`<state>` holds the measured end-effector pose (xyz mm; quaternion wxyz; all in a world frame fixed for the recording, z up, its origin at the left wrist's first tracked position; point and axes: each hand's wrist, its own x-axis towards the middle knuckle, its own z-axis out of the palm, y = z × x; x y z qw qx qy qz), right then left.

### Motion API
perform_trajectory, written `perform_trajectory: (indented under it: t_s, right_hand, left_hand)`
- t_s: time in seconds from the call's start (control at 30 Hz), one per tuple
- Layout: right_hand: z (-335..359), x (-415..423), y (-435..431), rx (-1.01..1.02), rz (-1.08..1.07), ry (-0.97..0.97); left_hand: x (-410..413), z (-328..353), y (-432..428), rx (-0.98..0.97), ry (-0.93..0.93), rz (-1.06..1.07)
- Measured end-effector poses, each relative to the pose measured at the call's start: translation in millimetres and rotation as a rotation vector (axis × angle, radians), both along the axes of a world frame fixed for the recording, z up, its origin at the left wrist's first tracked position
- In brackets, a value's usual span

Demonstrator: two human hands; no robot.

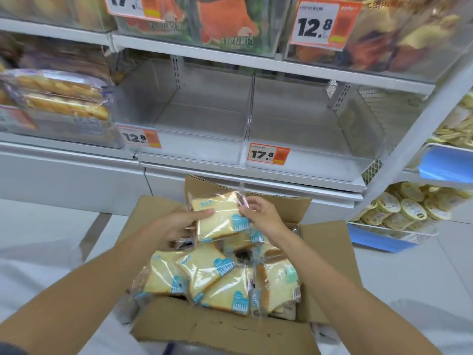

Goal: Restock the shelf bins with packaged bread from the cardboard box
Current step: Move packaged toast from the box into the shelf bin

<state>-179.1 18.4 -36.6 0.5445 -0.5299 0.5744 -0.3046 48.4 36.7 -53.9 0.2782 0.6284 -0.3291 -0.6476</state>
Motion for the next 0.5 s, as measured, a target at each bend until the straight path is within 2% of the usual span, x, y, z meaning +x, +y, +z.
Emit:
perform_trajectory:
  t_s: [0.07, 0.2, 0.33, 0.5]
  right_hand:
    - [-0.7, -1.2, 0.9, 0.037, 0.076, 0.05]
    - [-21.9, 16.0, 19.9, 0.119, 0.325, 0.438]
    - [-47.8, 47.7, 41.5, 0.113, 0.459, 0.754]
    - [-43.1, 55.6, 38.9, 0.176, 0.393, 0.713]
  left_hand:
    - [18.7, 6.8, 1.5, 0.001, 0.09, 0.079]
    - [65.3, 3.9, 14.5, -0.094, 0.082, 0.299]
    - [83.0, -4.7, 34.6, -0.075, 0.045, 0.365]
    - [79.1, -6.0, 44.1, -0.075, 0.032, 0.378]
